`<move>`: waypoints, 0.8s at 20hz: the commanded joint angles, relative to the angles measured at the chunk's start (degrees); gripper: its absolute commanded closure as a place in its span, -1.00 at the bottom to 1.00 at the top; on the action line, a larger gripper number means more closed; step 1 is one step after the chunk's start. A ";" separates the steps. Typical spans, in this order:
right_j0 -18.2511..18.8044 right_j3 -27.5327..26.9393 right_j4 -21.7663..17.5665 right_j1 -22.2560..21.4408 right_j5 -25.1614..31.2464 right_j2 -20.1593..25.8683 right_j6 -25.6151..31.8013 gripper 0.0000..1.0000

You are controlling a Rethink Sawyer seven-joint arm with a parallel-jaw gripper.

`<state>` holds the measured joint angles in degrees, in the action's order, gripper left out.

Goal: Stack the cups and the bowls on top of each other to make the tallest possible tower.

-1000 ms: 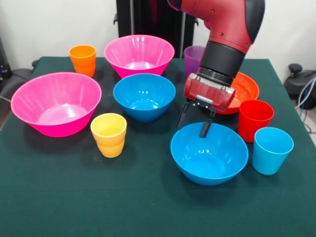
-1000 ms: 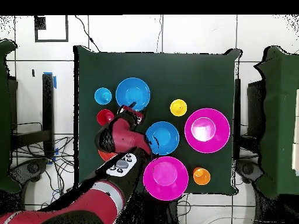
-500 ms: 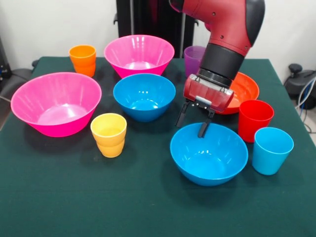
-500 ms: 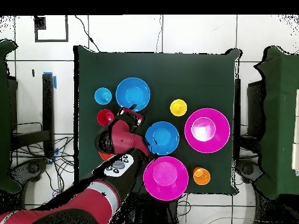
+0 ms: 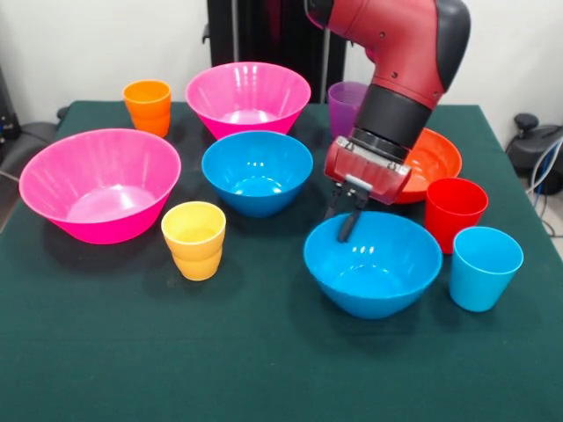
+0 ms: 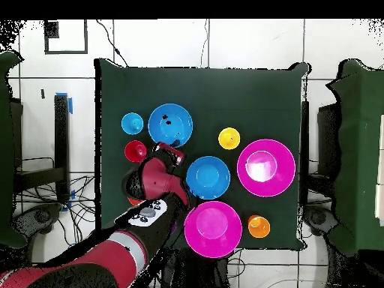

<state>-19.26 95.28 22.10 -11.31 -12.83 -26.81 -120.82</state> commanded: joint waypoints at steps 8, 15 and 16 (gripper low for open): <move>-0.44 -3.12 2.87 0.42 8.39 2.85 -6.65 1.00; -0.46 -4.58 0.80 -1.52 13.39 -0.43 -3.32 1.00; -0.13 -5.01 0.29 -1.45 14.10 -0.70 -2.74 1.00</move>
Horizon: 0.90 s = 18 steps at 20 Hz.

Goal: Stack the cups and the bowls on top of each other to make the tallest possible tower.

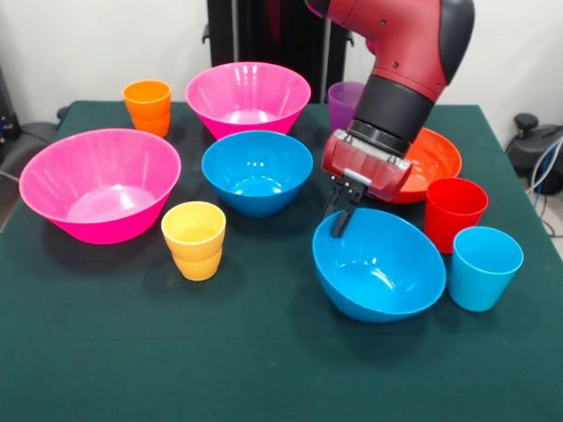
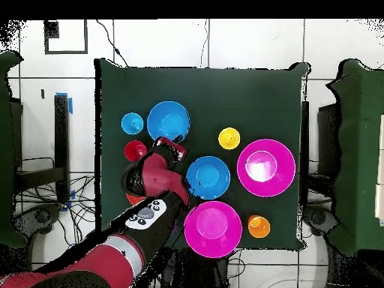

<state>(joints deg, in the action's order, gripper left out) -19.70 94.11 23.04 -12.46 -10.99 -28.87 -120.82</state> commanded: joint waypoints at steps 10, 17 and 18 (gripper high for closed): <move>12.42 -4.65 -12.40 -0.02 4.11 10.32 -0.24 1.00; 15.04 -7.80 -15.38 5.48 -2.41 13.08 -3.77 1.00; 15.48 -7.81 -15.78 5.68 -2.76 13.60 -4.08 1.00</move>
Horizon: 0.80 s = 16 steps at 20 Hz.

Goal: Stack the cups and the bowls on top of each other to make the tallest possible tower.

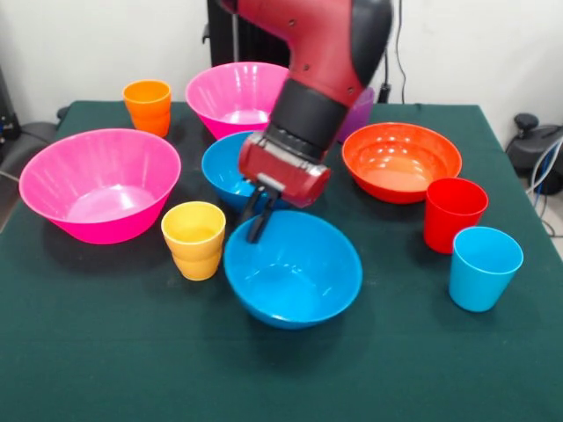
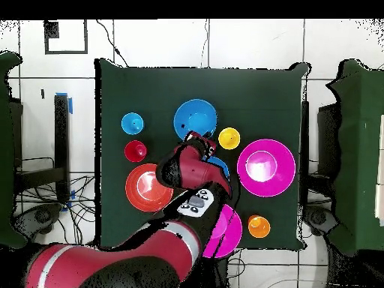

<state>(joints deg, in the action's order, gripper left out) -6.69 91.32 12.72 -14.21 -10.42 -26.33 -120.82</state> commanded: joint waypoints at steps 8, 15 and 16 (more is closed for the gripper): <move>5.00 -4.39 -5.99 7.57 -3.42 16.62 -6.37 1.00; 6.26 -2.65 -5.59 5.82 -0.35 19.59 -6.27 1.00; 6.38 -2.52 -5.55 5.71 -0.02 19.84 -6.17 1.00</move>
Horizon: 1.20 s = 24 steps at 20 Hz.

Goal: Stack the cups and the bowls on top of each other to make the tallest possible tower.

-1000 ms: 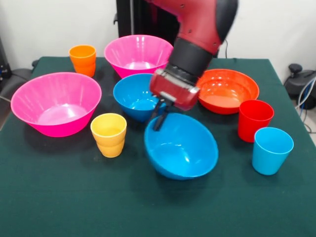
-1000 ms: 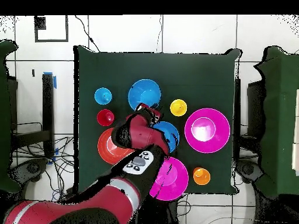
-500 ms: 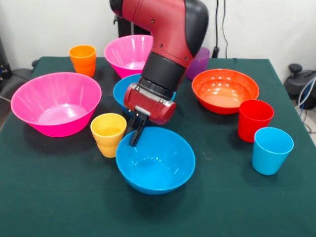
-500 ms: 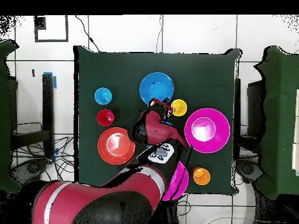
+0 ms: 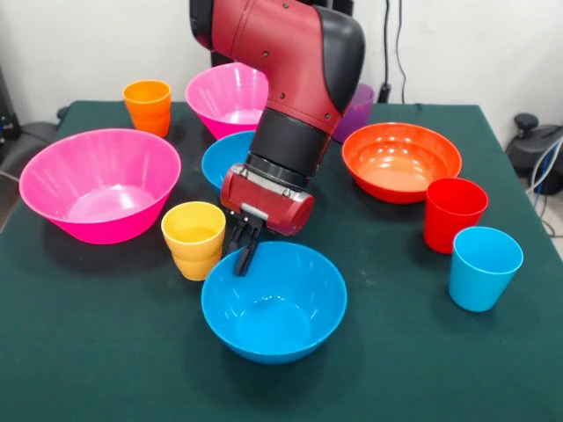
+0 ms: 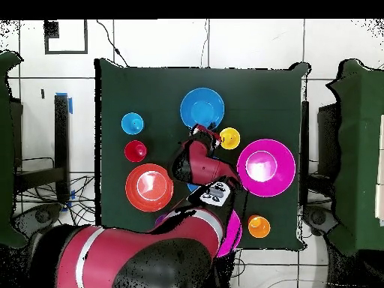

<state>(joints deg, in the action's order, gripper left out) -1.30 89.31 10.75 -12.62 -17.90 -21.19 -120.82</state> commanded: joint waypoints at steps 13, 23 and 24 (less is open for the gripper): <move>-1.72 0.61 -0.37 3.36 9.77 13.32 -6.40 1.00; -7.50 0.65 8.17 5.63 13.78 6.40 -6.97 1.00; -7.38 0.62 8.43 5.78 14.00 6.43 -6.81 1.00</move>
<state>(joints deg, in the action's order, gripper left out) -5.38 89.32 16.21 -13.05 -16.62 -20.30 -120.82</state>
